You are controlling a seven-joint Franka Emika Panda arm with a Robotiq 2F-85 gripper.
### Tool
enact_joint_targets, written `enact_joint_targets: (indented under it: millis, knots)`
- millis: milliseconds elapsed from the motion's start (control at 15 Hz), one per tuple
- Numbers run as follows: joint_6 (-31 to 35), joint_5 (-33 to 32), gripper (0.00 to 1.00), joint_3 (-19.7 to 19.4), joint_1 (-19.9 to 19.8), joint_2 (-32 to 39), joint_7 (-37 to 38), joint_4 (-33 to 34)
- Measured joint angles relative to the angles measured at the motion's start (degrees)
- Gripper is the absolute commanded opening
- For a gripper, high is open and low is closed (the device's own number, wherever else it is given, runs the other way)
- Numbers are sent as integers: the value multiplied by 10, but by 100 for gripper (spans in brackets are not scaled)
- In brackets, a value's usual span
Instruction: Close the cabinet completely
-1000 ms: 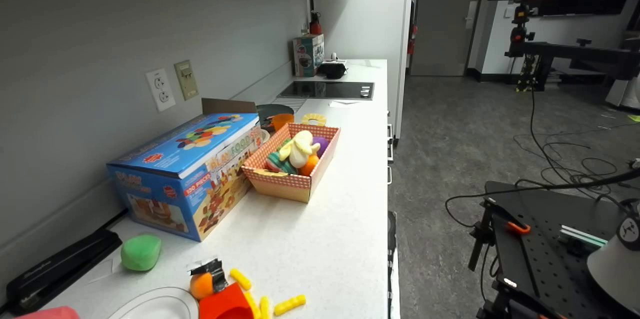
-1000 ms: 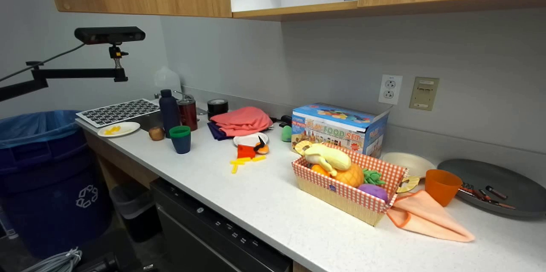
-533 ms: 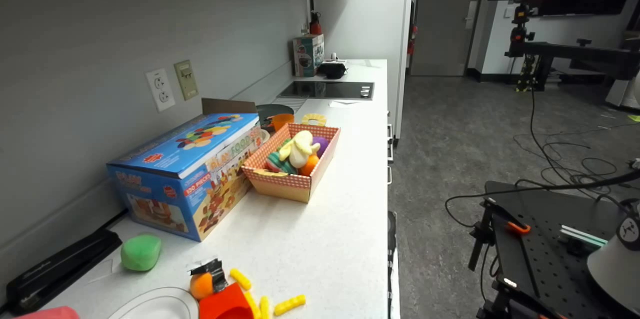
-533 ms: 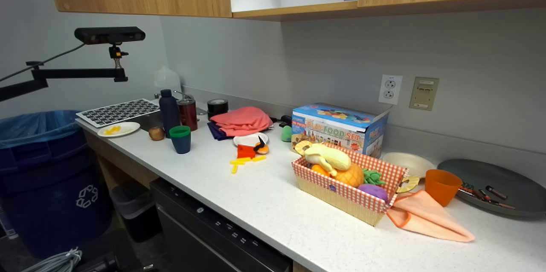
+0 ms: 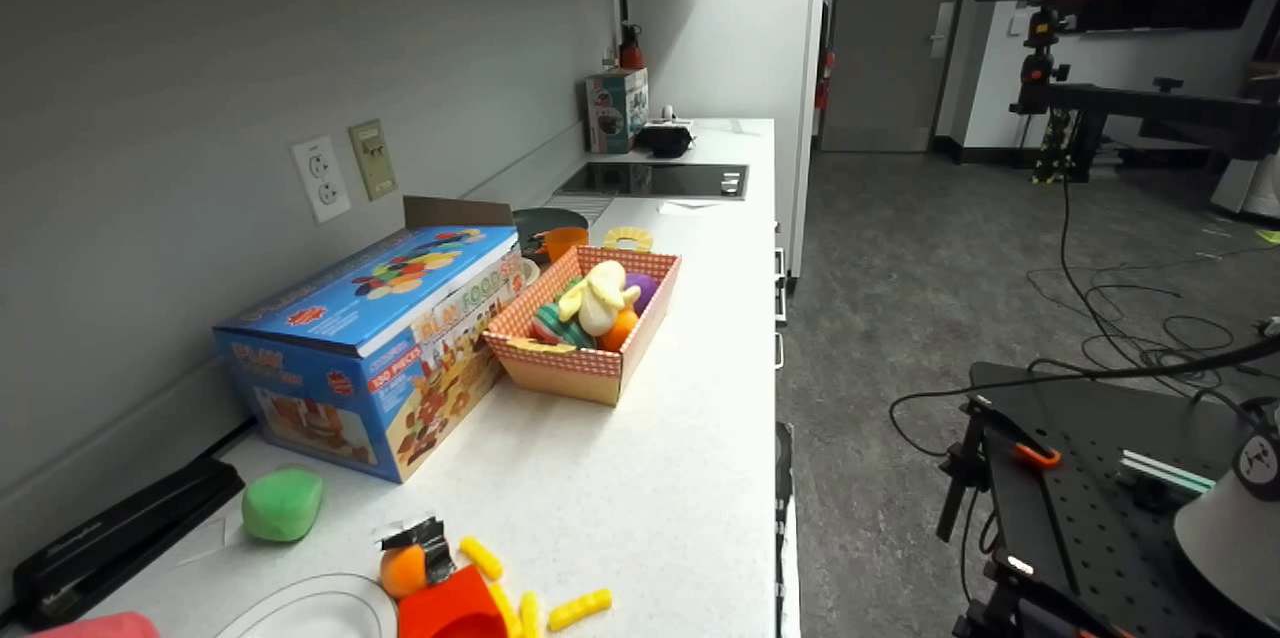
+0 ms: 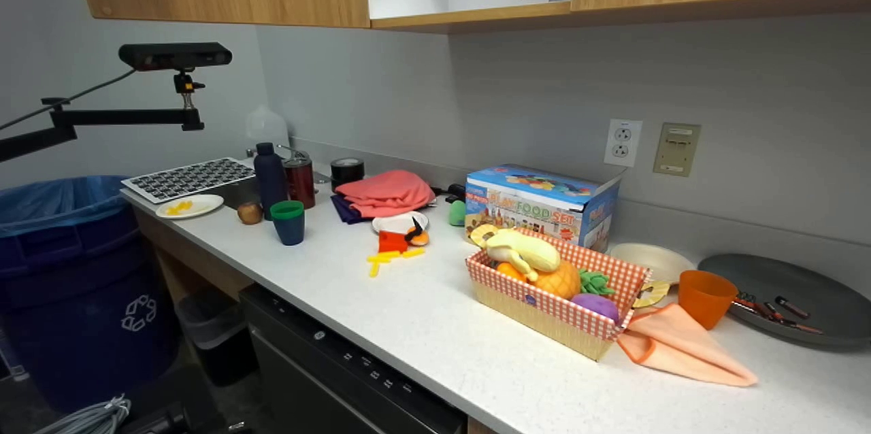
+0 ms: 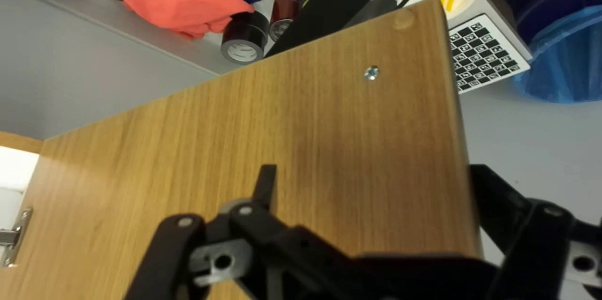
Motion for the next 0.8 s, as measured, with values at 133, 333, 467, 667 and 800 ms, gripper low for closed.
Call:
enact_joint_targets:
  millis: [133,333,467,667,800]
  knots:
    - [-3,-30,100,14,-13,-1,4,3]
    - [-48,-86,100,30,-36,-8,6,21]
    - [-104,-122,100,35,-50,-20,6,39]
    - [-180,-150,100,33,-71,-44,30,51]
    - [-230,-183,100,32,-86,-61,30,63]
